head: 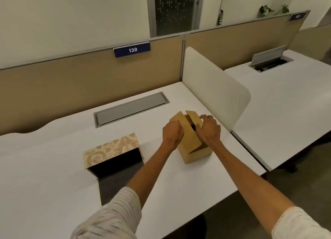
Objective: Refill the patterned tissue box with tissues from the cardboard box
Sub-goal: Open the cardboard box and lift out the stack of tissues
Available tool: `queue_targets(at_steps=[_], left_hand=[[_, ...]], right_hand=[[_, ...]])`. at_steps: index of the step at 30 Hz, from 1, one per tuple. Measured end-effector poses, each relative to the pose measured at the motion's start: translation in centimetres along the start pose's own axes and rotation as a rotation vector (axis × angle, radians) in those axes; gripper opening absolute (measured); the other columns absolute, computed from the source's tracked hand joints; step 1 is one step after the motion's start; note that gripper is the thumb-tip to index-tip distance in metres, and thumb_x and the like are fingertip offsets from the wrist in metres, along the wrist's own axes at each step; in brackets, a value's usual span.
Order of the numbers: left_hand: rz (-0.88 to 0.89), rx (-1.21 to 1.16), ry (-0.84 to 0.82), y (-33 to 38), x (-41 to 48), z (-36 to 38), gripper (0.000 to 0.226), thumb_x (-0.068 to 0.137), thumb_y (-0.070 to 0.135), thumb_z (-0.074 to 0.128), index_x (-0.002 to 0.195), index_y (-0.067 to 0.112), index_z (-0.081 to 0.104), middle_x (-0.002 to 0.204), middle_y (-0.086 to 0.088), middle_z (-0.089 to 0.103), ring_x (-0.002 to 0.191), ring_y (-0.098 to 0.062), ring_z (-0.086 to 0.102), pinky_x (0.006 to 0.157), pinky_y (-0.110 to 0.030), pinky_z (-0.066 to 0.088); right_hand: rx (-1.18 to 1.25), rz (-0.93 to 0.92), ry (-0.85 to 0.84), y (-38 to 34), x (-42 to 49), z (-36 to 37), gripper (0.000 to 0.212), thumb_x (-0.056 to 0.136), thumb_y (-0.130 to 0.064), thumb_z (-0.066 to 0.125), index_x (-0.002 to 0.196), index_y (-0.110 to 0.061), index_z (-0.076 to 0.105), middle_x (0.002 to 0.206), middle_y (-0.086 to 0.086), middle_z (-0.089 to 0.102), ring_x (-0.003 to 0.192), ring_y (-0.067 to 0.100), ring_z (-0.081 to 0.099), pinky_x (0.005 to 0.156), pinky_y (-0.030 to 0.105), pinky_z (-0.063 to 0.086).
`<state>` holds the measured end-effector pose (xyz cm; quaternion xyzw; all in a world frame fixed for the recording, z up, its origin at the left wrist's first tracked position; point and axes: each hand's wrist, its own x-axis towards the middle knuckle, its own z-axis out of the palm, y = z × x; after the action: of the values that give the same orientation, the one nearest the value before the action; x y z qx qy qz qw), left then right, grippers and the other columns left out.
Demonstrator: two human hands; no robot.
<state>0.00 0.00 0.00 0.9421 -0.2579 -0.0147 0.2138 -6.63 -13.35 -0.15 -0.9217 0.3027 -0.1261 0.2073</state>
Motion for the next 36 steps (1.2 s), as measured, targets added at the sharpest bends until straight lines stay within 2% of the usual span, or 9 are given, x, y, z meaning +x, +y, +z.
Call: queue_targets(at_steps=[5, 8, 11, 17, 22, 25, 29, 33, 36], left_hand=[[-0.195, -0.030, -0.013, 1.5, 0.9, 1.8, 0.037, 0.097, 0.041, 0.044, 0.076, 0.011, 0.051, 0.080, -0.011, 0.065, 0.077, -0.029, 0.066, 0.065, -0.033, 0.045], [-0.369, -0.067, -0.076, 2.6, 1.7, 3.1, 0.065, 0.091, 0.065, 0.044, 0.110, 0.005, 0.060, 0.111, -0.016, 0.068, 0.104, -0.035, 0.065, 0.097, -0.048, 0.048], [-0.525, -0.154, -0.121, 3.2, 2.7, 4.4, 0.086, 0.083, 0.073, 0.047, 0.133, 0.003, 0.045, 0.130, -0.018, 0.060, 0.119, -0.038, 0.057, 0.104, -0.053, 0.044], [-0.673, -0.334, -0.088, 3.8, 3.8, 5.9, 0.093, 0.077, 0.070, 0.059, 0.138, 0.003, 0.040, 0.129, -0.016, 0.061, 0.118, -0.038, 0.058, 0.097, -0.048, 0.047], [-0.678, -0.378, -0.001, 3.1, 3.7, 5.5, 0.075, 0.087, 0.062, 0.053, 0.139, 0.008, 0.042, 0.131, -0.016, 0.062, 0.116, -0.039, 0.060, 0.094, -0.047, 0.050], [-0.654, -0.443, 0.083, 1.5, 3.4, 4.7, 0.064, 0.095, 0.049, 0.047, 0.146, 0.011, 0.037, 0.133, -0.018, 0.061, 0.119, -0.040, 0.059, 0.097, -0.049, 0.049], [-0.641, -0.531, 0.153, -1.3, 1.9, 4.2, 0.040, 0.100, 0.018, 0.042, 0.138, 0.005, 0.041, 0.128, -0.020, 0.061, 0.113, -0.041, 0.060, 0.085, -0.041, 0.047], [-0.683, -0.525, 0.126, -2.8, 0.9, 4.5, 0.060, 0.096, 0.019, 0.054, 0.147, 0.008, 0.024, 0.139, -0.021, 0.052, 0.121, -0.042, 0.055, 0.099, -0.054, 0.049], [-0.678, -0.435, 0.100, -2.9, 0.8, 5.0, 0.058, 0.095, 0.019, 0.056, 0.146, 0.013, 0.030, 0.142, -0.022, 0.043, 0.123, -0.042, 0.052, 0.099, -0.055, 0.048]], right_hand=[[-0.009, -0.015, -0.116, 1.0, 1.7, 0.9, 0.044, 0.089, -0.032, 0.053, 0.129, -0.014, 0.051, 0.129, 0.015, 0.055, 0.112, 0.034, 0.054, 0.093, 0.048, 0.043], [-0.018, -0.059, -0.147, 1.9, 2.7, 1.5, 0.048, 0.090, -0.040, 0.052, 0.132, -0.018, 0.048, 0.129, 0.015, 0.054, 0.113, 0.034, 0.055, 0.093, 0.047, 0.043], [-0.025, -0.089, -0.169, 2.6, 3.5, 2.0, 0.051, 0.089, -0.046, 0.052, 0.133, -0.020, 0.047, 0.129, 0.014, 0.055, 0.112, 0.033, 0.055, 0.091, 0.046, 0.043], [-0.003, -0.170, -0.201, 4.0, 4.5, 2.6, 0.054, 0.088, -0.047, 0.054, 0.133, -0.020, 0.045, 0.123, 0.012, 0.059, 0.106, 0.032, 0.059, 0.091, 0.045, 0.045], [0.139, -0.236, -0.106, 5.6, 5.5, 1.2, 0.041, 0.094, -0.039, 0.050, 0.128, -0.017, 0.051, 0.112, 0.010, 0.066, 0.097, 0.029, 0.064, 0.088, 0.043, 0.050], [0.226, -0.240, -0.016, 6.9, 6.5, -0.6, 0.035, 0.095, -0.028, 0.050, 0.129, -0.018, 0.053, 0.112, 0.009, 0.068, 0.095, 0.026, 0.066, 0.085, 0.044, 0.051], [0.185, -0.213, -0.026, 9.0, 8.4, -2.0, 0.044, 0.088, -0.005, 0.052, 0.131, -0.014, 0.052, 0.117, 0.014, 0.065, 0.094, 0.030, 0.065, 0.084, 0.046, 0.052], [0.067, -0.205, -0.050, 10.4, 8.9, -1.4, 0.043, 0.087, -0.001, 0.051, 0.130, -0.009, 0.054, 0.126, 0.018, 0.055, 0.088, 0.033, 0.062, 0.077, 0.046, 0.052], [0.022, -0.192, -0.053, 11.1, 8.6, 0.1, 0.041, 0.084, 0.001, 0.054, 0.124, -0.007, 0.058, 0.128, 0.016, 0.050, 0.107, 0.031, 0.055, 0.086, 0.044, 0.046]])
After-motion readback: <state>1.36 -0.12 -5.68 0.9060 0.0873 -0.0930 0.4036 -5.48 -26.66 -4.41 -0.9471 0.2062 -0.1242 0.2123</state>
